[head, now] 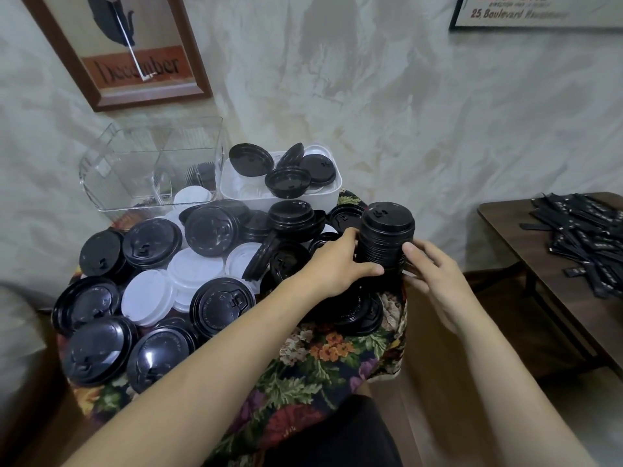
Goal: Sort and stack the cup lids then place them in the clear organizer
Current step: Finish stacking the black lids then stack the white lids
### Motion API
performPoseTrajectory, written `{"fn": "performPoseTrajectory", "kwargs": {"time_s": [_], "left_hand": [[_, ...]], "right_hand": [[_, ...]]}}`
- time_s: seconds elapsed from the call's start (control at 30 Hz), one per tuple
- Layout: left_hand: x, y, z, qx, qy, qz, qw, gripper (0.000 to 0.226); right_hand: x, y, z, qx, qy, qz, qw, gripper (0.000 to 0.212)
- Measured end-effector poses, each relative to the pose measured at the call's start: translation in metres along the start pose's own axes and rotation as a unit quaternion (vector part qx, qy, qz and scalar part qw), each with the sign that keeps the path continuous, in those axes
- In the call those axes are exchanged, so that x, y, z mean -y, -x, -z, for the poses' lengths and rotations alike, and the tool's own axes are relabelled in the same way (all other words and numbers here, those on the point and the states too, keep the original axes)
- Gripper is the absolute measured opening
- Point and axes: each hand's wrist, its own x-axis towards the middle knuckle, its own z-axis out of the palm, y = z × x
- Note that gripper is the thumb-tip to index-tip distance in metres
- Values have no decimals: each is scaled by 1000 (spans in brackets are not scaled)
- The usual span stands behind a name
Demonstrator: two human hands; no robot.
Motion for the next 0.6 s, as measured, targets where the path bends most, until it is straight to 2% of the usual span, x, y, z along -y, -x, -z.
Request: {"fn": "performPoseTrajectory", "kwargs": {"time_s": [0.1, 0.5, 0.6], "left_hand": [[3, 4, 3, -22, -2, 9, 1000, 71], [4, 10, 1, -60, -16, -7, 998, 68], [5, 11, 2, -61, -12, -17, 998, 69]], "right_hand": [[-1, -4, -6, 13, -5, -8, 1000, 36], [-2, -13, -5, 36, 12, 5, 999, 61], [-1, -14, -5, 43, 17, 6, 999, 59]]}}
